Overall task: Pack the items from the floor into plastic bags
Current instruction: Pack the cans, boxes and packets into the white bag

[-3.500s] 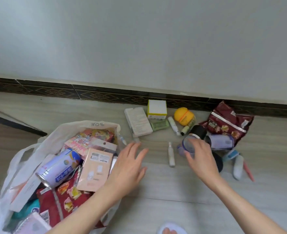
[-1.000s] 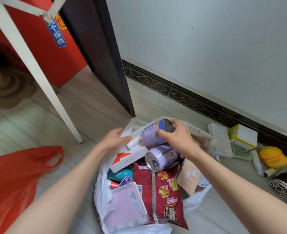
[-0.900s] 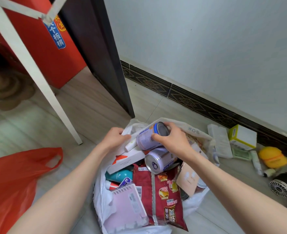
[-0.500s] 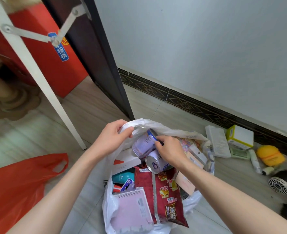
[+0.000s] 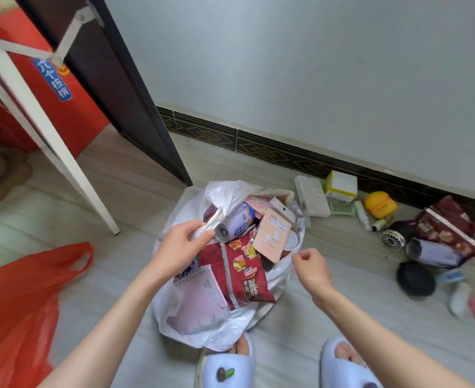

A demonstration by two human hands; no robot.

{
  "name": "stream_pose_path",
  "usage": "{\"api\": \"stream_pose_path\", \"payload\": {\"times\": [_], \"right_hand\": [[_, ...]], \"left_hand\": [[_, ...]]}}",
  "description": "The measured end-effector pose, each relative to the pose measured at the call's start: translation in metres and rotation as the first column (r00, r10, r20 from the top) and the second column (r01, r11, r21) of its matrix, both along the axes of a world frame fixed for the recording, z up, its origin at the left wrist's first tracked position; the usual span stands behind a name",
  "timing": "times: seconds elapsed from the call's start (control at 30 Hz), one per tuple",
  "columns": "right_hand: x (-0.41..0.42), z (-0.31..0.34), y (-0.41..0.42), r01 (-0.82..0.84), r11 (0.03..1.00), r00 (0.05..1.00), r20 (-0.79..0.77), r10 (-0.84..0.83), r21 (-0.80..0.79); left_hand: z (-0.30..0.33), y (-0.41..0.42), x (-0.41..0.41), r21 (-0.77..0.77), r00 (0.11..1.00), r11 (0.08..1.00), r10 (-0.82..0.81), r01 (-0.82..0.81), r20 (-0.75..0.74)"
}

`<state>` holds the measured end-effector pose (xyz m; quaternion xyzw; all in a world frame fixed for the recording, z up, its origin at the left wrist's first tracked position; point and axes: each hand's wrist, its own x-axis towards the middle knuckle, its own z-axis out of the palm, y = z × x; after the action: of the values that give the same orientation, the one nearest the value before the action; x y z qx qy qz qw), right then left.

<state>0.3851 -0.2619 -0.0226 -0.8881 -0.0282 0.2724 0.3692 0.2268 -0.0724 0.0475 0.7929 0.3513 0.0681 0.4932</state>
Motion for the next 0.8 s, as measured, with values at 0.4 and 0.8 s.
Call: {"api": "stream_pose_path", "payload": {"times": [0.4, 0.8], "right_hand": [[-0.028, -0.081, -0.007, 0.143, 0.981, 0.928, -0.363, -0.086, 0.131], [-0.048, -0.071, -0.015, 0.408, 0.88, 0.739, -0.653, -0.162, 0.243]], "left_hand": [[-0.026, -0.026, -0.005, -0.153, 0.978, 0.975, 0.18, -0.162, 0.11], [-0.023, -0.037, -0.015, -0.142, 0.977, 0.969, 0.209, -0.201, 0.047]]}}
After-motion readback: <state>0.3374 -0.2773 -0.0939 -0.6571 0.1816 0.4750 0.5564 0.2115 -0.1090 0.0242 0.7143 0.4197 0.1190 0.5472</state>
